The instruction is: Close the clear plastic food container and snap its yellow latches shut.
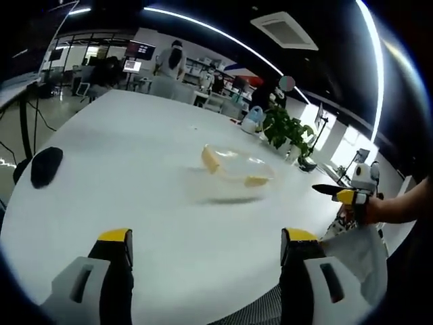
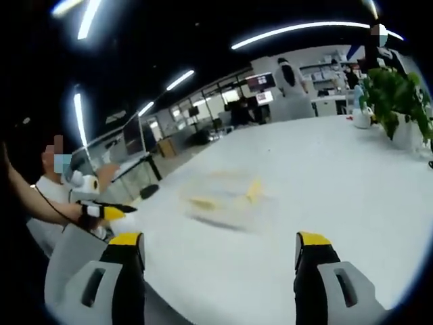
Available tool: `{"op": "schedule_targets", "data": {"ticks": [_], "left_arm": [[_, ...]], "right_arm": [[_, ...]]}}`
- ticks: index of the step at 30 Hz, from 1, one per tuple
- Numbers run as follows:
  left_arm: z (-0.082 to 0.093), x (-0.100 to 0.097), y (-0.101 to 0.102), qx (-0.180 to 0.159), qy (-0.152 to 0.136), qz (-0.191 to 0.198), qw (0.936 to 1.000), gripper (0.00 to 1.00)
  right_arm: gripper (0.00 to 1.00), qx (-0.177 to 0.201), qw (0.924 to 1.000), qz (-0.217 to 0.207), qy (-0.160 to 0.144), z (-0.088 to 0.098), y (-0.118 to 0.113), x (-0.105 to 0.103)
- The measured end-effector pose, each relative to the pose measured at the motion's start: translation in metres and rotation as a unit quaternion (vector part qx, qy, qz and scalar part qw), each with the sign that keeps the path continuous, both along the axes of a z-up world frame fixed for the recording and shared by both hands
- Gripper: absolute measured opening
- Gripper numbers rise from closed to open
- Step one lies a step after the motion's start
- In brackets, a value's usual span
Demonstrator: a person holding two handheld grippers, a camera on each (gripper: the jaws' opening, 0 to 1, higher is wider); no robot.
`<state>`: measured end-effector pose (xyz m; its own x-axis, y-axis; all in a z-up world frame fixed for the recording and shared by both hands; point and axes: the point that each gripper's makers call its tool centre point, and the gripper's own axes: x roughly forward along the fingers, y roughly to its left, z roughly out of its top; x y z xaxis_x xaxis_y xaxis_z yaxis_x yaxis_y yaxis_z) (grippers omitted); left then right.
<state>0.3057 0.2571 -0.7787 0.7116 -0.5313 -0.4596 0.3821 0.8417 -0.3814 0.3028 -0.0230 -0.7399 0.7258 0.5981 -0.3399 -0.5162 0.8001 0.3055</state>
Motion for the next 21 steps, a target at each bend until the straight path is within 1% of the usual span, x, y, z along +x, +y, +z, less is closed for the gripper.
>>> {"op": "schedule_targets", "data": {"ticks": [1, 2, 5, 6, 7, 8, 10, 11, 13, 15, 16, 18, 21], "left_arm": [[0.004, 0.0, -0.002, -0.006, -0.003, 0.002, 1.0, 0.92], [0.004, 0.0, -0.003, -0.004, -0.005, 0.001, 1.0, 0.92], [0.0, -0.002, -0.005, 0.019, -0.014, 0.0, 0.9997, 0.91], [-0.001, -0.002, -0.005, 0.019, -0.015, 0.005, 0.9997, 0.9], [-0.002, -0.003, -0.006, 0.013, -0.014, 0.011, 0.9998, 0.9], [-0.002, -0.003, -0.007, 0.013, -0.014, 0.012, 0.9997, 0.9], [-0.003, -0.002, -0.002, 0.035, -0.024, 0.012, 0.999, 0.88], [-0.004, -0.002, 0.001, 0.039, -0.024, 0.014, 0.9989, 0.87], [-0.006, 0.001, 0.006, 0.031, -0.02, 0.025, 0.999, 0.87], [-0.005, 0.002, 0.007, 0.028, -0.02, 0.031, 0.9989, 0.87], [-0.006, 0.001, 0.006, 0.029, -0.02, 0.03, 0.9989, 0.87], [-0.008, -0.001, 0.003, 0.043, -0.023, 0.016, 0.9987, 0.86], [-0.006, 0.0, 0.002, 0.047, -0.028, 0.012, 0.9984, 0.86]], "right_arm": [[0.92, -0.002, 1.0, -0.001, -0.003, 0.001, 0.0, 0.001], [0.92, -0.006, 0.9999, -0.003, -0.01, 0.002, -0.001, 0.003], [0.92, -0.003, 0.9998, -0.013, -0.015, 0.003, -0.003, 0.005], [0.92, -0.002, 0.9996, -0.021, -0.02, 0.005, -0.005, 0.006], [0.92, -0.002, 0.999, -0.031, -0.032, 0.009, -0.009, 0.008], [0.91, -0.002, 0.9988, -0.034, -0.036, 0.01, -0.01, 0.008], [0.91, -0.004, 0.9983, -0.044, -0.038, 0.01, -0.015, 0.009], [0.9, 0.0, 0.9978, -0.052, -0.04, 0.011, -0.018, 0.011], [0.89, 0.002, 0.9976, -0.058, -0.037, 0.011, -0.02, 0.013], [0.88, 0.0, 0.9972, -0.061, -0.043, 0.012, -0.021, 0.014], [0.88, 0.0, 0.9972, -0.061, -0.044, 0.012, -0.02, 0.014], [0.88, 0.0, 0.9975, -0.058, -0.039, 0.01, -0.019, 0.013], [0.88, 0.002, 0.9978, -0.055, -0.038, 0.009, -0.018, 0.012]]}}
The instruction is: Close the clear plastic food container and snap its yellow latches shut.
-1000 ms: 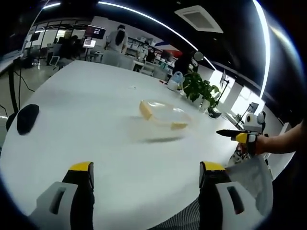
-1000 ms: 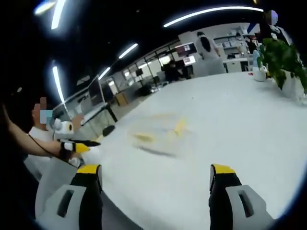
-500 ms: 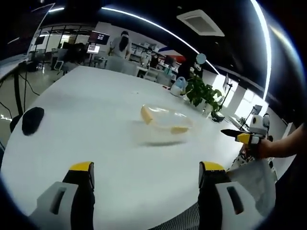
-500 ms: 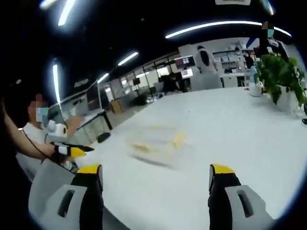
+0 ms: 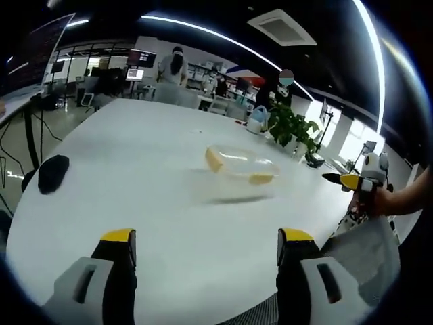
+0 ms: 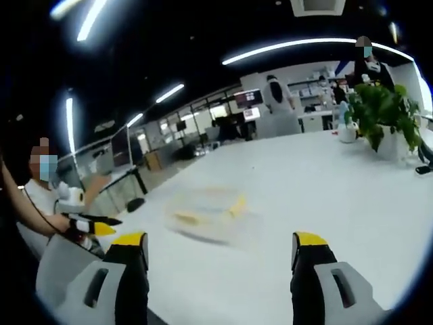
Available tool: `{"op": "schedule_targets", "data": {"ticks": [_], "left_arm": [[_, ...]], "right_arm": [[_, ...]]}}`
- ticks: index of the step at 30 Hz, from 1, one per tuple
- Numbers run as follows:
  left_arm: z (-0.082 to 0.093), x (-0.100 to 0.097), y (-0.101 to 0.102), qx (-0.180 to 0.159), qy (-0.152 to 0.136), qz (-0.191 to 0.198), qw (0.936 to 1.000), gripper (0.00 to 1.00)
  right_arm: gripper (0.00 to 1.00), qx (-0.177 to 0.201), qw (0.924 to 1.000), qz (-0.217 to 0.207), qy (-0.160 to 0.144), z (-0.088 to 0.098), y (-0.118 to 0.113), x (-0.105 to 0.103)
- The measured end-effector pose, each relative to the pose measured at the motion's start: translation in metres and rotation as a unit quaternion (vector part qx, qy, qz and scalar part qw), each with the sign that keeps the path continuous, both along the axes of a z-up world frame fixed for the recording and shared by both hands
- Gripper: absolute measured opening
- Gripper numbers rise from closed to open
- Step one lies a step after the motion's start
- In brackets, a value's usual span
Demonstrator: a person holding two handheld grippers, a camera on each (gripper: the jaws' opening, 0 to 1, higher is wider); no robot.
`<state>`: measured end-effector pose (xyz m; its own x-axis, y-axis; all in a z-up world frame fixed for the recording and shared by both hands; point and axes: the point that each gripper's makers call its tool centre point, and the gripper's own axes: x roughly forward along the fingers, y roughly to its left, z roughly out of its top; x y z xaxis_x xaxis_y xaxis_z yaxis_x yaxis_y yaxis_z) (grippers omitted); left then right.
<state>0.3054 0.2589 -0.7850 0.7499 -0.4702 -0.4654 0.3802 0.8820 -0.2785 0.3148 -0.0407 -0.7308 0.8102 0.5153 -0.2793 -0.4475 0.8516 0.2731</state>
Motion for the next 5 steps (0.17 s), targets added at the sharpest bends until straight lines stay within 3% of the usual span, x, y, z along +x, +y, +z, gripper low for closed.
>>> {"op": "schedule_targets", "data": {"ticks": [5], "left_arm": [[0.0004, 0.0017, 0.0014, 0.001, -0.003, 0.003, 1.0, 0.9]], "right_arm": [[0.87, -0.011, 0.9999, 0.005, 0.011, -0.0057, 0.002, -0.0003]]}}
